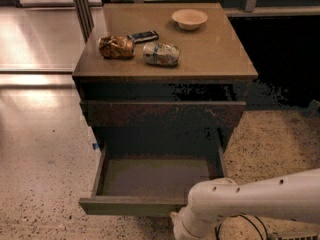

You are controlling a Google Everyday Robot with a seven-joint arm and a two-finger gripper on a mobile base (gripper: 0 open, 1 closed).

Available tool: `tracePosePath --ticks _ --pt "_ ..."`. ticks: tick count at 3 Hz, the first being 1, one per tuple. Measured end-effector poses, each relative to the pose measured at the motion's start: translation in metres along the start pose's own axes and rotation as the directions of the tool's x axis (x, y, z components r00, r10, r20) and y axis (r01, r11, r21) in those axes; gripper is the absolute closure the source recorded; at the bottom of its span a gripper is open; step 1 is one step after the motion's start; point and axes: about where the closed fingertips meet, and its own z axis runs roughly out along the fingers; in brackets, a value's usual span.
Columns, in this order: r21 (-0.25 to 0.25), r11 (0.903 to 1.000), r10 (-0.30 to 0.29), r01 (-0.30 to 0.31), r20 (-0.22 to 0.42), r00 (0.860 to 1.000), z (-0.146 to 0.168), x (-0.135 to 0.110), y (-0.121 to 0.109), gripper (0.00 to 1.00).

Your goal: Close middle drawer

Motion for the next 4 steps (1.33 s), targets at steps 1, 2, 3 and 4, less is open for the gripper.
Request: tracePosePath --ticks 1,2,3,4 --pt "0.03 0.998 0.055 -0.055 -0.002 0.998 -0.01 0.026 -0.029 0.0" --pt "0.04 0.9972 0.064 -0.064 0.0 0.998 -0.014 0.029 -0.036 0.0" --pt "0.029 0.9965 0.078 -0.078 -0.004 0.997 -0.004 0.034 -0.037 0.0" --pt "0.005 0.9975 0.071 -0.071 -0.007 0.997 0.014 0.029 -0.04 0.0"
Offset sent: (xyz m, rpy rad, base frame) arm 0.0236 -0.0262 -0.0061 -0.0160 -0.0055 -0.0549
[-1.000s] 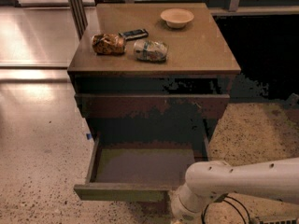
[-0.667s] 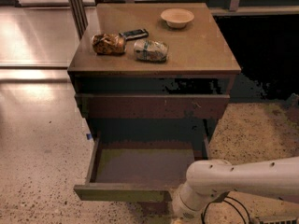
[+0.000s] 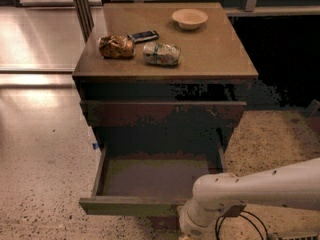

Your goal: Close middle drawer

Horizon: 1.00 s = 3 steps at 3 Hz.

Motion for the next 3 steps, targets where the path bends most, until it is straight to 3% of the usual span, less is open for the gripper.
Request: tracePosePath --ticks 2,3 --pt "0.0 0.9999 -0.012 0.012 -0.004 1.0 0.019 -0.013 -0.02 0.0" --pt "0.055 0.9984 -0.01 0.01 -0.002 1.0 0.007 -0.019 -0.042 0.0"
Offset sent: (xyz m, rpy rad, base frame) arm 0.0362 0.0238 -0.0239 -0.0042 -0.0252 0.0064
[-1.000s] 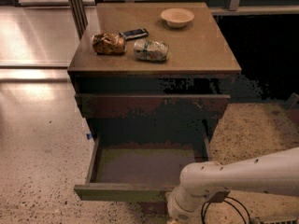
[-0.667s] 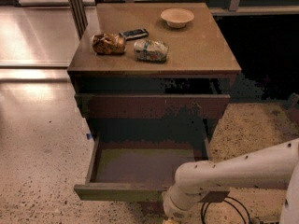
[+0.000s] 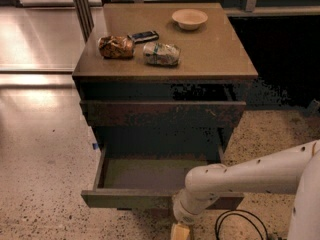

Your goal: Close middle drawer

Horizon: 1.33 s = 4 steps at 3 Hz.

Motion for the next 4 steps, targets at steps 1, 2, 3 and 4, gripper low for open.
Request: tracePosePath --ticks 1,2,3,4 --pt "-0.001 1.0 0.001 -0.001 0.0 1.0 0.001 0.0 0.0 0.0" --pt "0.031 0.9995 0.01 -0.01 0.0 1.0 -0.003 -0.004 -0.021 0.0" --pt "0.095 0.9954 0.016 -0.015 -0.009 1.0 -0.025 -0.015 -0.054 0.0" --pt "0.142 0.9898 0.015 -0.014 -0.008 1.0 -0.041 -0.025 -0.076 0.0"
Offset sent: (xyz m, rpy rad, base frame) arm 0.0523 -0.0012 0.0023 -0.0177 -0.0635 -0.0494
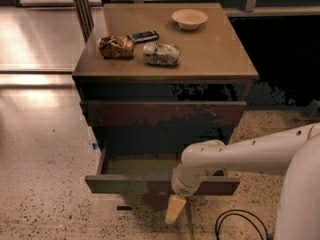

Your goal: Close middle drawer

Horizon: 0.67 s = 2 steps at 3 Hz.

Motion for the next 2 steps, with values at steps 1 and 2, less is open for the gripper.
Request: tracePosePath --ticks 1,2 --pt "0.001 1.0 0.0 0.0 0.0 1.0 0.0 0.0 0.0 0.0" --pt "0.004 0.9999 0.011 -0.011 0.007 1.0 -0.002 0.004 0.015 0.0"
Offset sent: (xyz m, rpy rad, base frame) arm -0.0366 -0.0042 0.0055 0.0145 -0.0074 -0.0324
